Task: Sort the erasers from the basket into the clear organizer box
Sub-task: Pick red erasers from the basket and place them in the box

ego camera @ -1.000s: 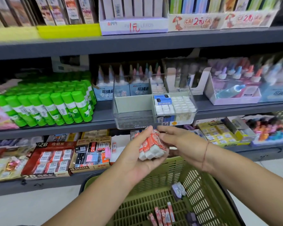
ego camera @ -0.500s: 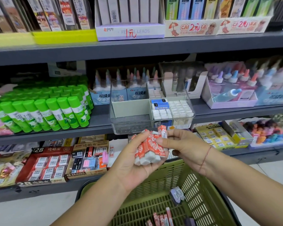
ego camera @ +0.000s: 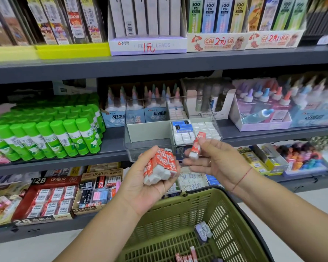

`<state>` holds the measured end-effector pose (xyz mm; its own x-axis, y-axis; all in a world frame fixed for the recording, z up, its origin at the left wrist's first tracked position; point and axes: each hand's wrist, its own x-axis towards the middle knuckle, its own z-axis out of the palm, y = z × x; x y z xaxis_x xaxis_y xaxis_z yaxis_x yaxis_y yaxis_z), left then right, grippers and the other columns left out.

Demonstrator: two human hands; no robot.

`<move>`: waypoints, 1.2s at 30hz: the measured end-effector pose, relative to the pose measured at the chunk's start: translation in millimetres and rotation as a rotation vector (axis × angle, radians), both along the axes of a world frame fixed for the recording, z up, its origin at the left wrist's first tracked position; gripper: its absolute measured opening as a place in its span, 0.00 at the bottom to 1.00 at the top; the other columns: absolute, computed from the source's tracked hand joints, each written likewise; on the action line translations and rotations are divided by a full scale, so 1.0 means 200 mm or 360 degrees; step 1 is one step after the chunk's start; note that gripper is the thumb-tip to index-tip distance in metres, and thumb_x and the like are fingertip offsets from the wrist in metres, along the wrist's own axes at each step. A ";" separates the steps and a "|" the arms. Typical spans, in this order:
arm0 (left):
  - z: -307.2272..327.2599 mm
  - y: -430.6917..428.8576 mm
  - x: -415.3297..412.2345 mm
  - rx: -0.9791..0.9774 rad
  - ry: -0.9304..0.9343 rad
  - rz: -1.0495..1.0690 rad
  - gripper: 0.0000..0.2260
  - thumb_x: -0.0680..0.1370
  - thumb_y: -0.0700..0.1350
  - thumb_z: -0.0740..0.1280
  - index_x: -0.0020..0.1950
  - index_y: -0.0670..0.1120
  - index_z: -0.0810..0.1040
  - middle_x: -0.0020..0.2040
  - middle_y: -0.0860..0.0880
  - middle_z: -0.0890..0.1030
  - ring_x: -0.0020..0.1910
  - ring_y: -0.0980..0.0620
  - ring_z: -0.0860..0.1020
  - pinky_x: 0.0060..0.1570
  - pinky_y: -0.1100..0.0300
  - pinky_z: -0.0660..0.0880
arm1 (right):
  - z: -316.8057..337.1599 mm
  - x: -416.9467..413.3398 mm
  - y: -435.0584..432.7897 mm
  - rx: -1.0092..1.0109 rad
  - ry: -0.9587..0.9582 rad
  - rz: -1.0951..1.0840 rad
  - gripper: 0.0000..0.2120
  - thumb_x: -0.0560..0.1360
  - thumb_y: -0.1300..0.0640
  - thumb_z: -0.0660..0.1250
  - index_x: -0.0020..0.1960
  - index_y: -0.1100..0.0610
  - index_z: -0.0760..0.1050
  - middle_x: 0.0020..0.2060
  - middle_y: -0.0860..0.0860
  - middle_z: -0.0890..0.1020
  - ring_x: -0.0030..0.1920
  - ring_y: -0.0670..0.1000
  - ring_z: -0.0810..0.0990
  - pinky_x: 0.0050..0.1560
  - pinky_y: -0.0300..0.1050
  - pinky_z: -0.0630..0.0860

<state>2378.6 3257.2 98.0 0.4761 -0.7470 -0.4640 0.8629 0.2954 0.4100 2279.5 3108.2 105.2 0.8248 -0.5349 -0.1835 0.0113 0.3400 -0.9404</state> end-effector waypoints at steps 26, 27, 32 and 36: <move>0.09 0.01 0.19 -0.0228 0.0036 -0.0114 0.44 0.47 0.33 0.84 0.62 0.34 0.75 0.55 0.31 0.79 0.47 0.35 0.81 0.39 0.44 0.80 | 0.26 0.65 -0.84 -0.2728 0.1121 0.0115 0.17 0.76 0.54 0.67 0.64 0.51 0.74 0.58 0.53 0.80 0.56 0.56 0.77 0.49 0.40 0.69; 0.09 0.00 0.20 -0.0234 0.0021 -0.0107 0.45 0.47 0.33 0.84 0.63 0.35 0.74 0.56 0.32 0.79 0.48 0.35 0.81 0.40 0.44 0.80 | 0.24 0.67 -0.83 -0.2705 0.1103 0.0125 0.16 0.75 0.55 0.67 0.63 0.52 0.74 0.57 0.53 0.80 0.56 0.56 0.78 0.50 0.40 0.70; 0.08 0.01 0.21 -0.0225 -0.0002 -0.0053 0.46 0.47 0.33 0.84 0.65 0.38 0.74 0.57 0.33 0.79 0.50 0.36 0.81 0.39 0.45 0.80 | 0.15 0.71 -0.78 -0.2680 0.0988 0.0107 0.13 0.76 0.58 0.66 0.60 0.54 0.78 0.56 0.55 0.81 0.55 0.57 0.79 0.56 0.42 0.73; 0.07 0.01 0.21 -0.0216 -0.0014 -0.0030 0.49 0.47 0.33 0.84 0.67 0.41 0.73 0.58 0.33 0.79 0.51 0.35 0.81 0.39 0.44 0.80 | 0.10 0.72 -0.76 -0.2688 0.1034 0.0062 0.13 0.77 0.57 0.65 0.61 0.55 0.77 0.60 0.57 0.78 0.57 0.59 0.78 0.58 0.44 0.73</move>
